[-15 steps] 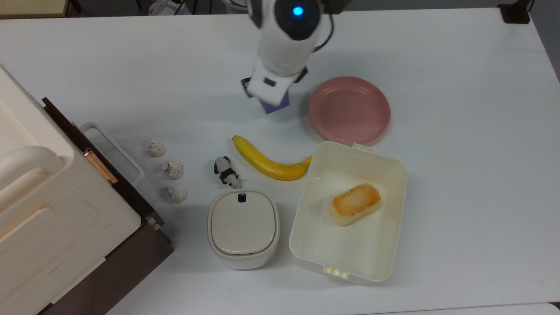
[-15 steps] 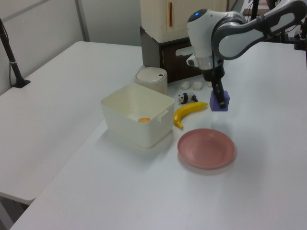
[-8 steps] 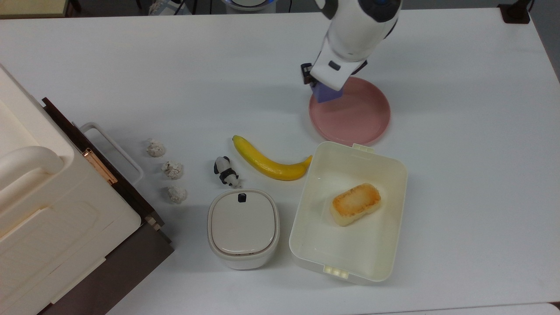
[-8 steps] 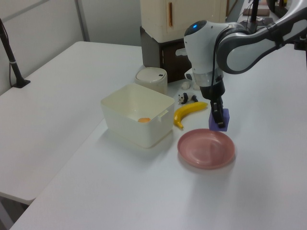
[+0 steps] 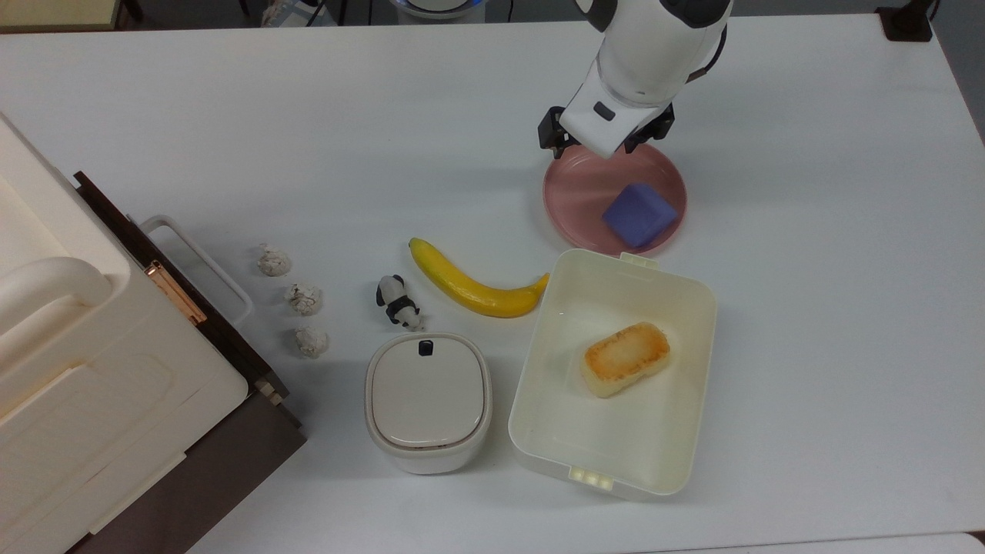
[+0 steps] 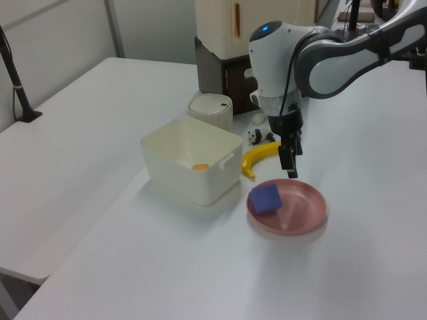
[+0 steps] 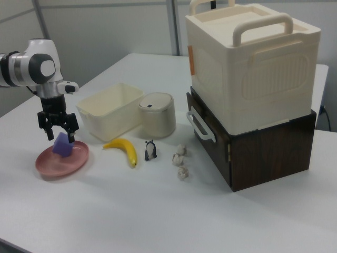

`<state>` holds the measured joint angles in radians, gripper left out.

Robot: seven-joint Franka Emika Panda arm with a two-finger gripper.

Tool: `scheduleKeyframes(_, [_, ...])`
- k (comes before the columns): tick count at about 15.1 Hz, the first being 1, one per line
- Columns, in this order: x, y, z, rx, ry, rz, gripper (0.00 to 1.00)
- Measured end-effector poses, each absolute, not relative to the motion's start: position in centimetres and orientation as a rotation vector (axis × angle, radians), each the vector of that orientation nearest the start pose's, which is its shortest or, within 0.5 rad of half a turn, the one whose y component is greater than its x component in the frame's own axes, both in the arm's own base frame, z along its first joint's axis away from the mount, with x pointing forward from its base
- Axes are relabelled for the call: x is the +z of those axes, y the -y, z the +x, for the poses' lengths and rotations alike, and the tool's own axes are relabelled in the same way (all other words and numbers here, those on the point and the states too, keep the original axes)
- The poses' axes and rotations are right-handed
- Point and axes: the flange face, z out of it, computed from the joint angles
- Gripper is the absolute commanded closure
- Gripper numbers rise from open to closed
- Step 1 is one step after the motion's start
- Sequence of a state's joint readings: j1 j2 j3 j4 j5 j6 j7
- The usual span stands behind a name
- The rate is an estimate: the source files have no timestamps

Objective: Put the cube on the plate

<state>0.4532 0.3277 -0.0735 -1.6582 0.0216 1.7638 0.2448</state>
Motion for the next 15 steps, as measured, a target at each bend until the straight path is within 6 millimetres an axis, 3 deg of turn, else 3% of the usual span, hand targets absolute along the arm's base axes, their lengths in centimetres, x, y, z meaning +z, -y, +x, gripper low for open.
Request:
scheduleKeyframes(3, [40.7,-23.2,58.3,0.335,0.188,-3.19,0.0])
scheduleKeyframes(6, [42.7,-20.2,59.0,0.339,0.155,-3.186,0.0])
scheduleKeyframes(8, [45.9,-15.9,59.5,0.311,0.131,-3.17,0.0])
scheduleKeyframes(12, [52.7,-3.6,59.4,0.183,0.027,-3.137,0.0])
scheduleKeyframes(13, [53.5,-0.5,59.2,0.162,-0.006,-3.132,0.0])
scheduleKeyframes(15, [53.6,2.1,59.1,0.159,-0.042,-3.129,0.0])
